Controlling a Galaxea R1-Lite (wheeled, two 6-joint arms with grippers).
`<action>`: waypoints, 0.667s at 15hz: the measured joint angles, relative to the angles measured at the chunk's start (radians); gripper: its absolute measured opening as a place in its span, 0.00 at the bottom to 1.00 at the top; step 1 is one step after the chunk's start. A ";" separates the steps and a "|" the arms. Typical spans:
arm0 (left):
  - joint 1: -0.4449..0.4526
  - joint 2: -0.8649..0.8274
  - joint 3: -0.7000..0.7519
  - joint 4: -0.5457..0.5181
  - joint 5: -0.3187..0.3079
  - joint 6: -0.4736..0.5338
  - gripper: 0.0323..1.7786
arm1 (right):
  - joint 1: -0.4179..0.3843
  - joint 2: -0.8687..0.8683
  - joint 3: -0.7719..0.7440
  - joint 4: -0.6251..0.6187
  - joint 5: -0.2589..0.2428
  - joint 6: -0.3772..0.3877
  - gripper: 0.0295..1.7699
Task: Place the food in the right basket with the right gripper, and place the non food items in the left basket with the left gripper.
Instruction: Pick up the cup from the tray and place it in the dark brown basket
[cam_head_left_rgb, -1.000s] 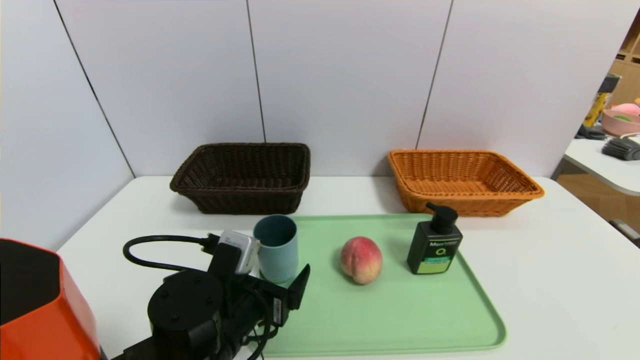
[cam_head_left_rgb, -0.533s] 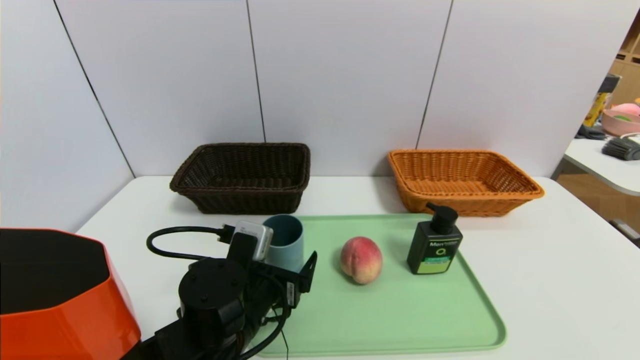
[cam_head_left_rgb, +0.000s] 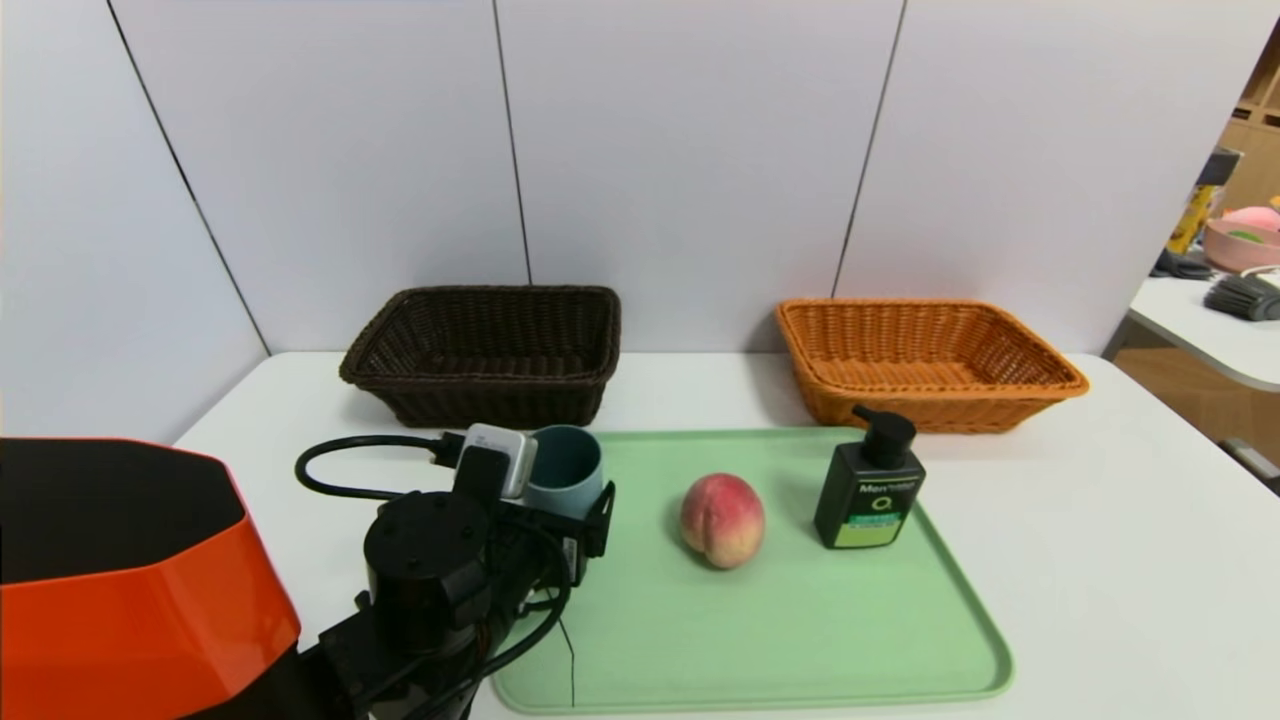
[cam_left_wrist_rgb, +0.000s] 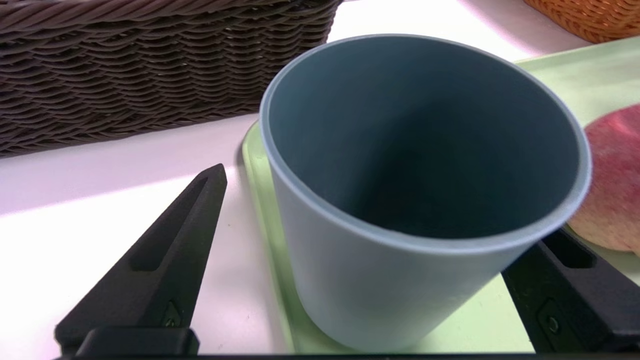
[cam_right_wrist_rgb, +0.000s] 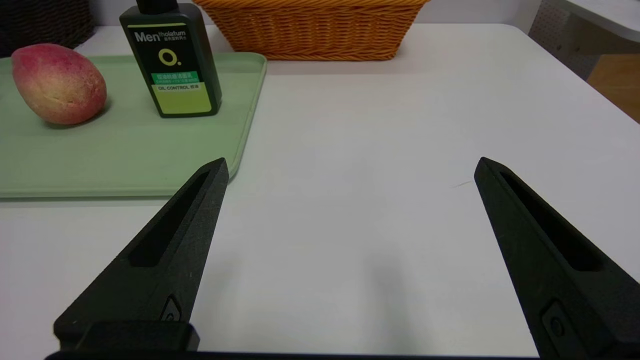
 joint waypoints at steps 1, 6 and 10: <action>0.002 0.005 -0.009 0.000 -0.001 0.000 0.95 | 0.000 0.000 0.000 0.000 0.000 0.000 0.96; 0.003 0.020 -0.022 0.000 -0.001 0.002 0.95 | 0.000 0.000 0.000 0.000 0.000 0.000 0.96; 0.006 0.021 -0.023 0.000 0.000 0.008 0.95 | 0.000 0.000 0.000 0.000 0.000 0.000 0.96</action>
